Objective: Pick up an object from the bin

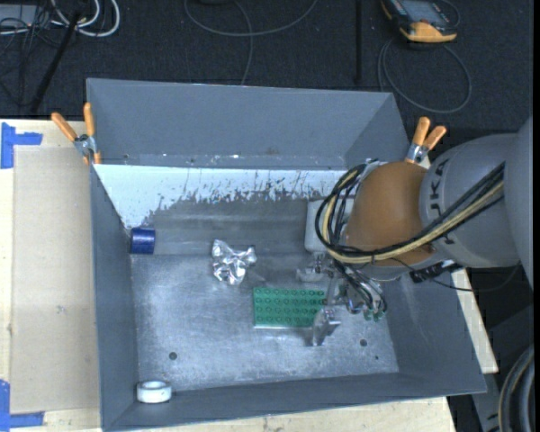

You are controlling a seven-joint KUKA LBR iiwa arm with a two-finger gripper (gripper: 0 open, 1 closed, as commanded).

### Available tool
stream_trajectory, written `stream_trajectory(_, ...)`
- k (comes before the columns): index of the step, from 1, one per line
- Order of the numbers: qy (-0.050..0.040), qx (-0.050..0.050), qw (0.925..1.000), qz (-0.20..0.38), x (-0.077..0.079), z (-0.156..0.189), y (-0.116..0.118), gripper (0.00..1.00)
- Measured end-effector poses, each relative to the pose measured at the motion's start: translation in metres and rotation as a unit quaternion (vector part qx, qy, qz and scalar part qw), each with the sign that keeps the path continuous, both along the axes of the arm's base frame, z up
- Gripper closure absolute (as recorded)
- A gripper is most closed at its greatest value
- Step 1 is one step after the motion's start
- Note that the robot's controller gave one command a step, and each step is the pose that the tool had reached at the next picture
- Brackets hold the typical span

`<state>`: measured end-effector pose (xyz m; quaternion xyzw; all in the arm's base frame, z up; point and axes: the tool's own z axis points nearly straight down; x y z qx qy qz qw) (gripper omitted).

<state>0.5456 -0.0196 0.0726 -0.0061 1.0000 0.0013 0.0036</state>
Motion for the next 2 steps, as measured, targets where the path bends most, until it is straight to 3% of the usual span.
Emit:
stream_trajectory(1,-0.0029,-0.001,1.0,0.002,0.002,0.004,0.0,1.0)
stream_trajectory(2,-0.0009,-0.001,1.0,0.003,0.018,0.162,-0.002,1.0)
